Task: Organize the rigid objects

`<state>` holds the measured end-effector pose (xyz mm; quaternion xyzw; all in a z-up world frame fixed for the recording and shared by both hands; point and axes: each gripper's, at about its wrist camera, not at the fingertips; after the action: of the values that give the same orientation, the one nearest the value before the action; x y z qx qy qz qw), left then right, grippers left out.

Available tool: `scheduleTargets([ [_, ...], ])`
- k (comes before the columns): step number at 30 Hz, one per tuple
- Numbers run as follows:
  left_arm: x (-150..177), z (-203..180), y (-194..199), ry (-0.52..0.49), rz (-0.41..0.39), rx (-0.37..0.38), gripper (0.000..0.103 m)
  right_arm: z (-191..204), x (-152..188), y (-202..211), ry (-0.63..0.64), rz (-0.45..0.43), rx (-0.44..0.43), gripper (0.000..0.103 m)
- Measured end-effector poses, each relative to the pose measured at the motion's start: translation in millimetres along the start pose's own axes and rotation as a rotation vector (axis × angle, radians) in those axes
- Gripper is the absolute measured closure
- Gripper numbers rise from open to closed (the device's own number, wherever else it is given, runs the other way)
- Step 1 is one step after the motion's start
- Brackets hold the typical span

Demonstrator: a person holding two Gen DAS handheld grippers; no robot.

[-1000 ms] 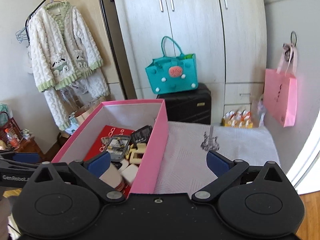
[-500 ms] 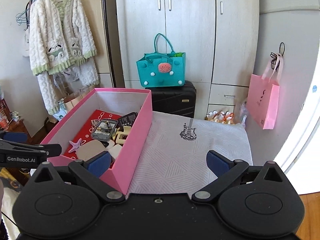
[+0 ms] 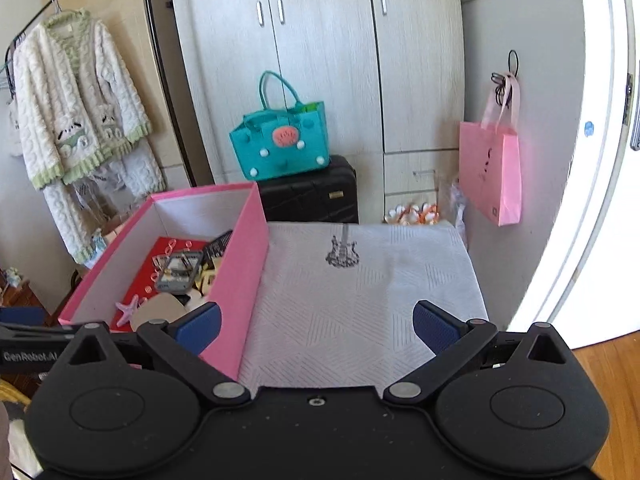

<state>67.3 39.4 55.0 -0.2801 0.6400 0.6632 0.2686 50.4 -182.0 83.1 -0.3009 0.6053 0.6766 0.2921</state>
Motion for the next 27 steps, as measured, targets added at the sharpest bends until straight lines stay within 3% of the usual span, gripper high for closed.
scheduleTargets([
  [5, 0.1, -6.2, -1.6, -0.014, 0.016, -0.004, 0.003, -9.1, 4.0, 0.8, -0.021, 0.037, -0.005, 0.000],
  [11, 4.1, -9.6, 1.9, -0.014, 0.020, 0.003, 0.003, -10.1, 8.6, 8.4, 0.021, 0.012, 0.051, 0.000],
  [27, 8.9, -24.1, 12.5, -0.034, -0.001, 0.000, 0.000, -21.6, 18.1, 14.7, -0.015, 0.013, 0.044, 0.000],
])
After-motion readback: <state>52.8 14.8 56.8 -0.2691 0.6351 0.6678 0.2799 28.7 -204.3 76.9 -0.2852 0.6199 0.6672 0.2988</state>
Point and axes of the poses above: each gripper's, at about its wrist camera, not at the fingertips, and y roughly against the way its jaws point, z to its left, x to its underside
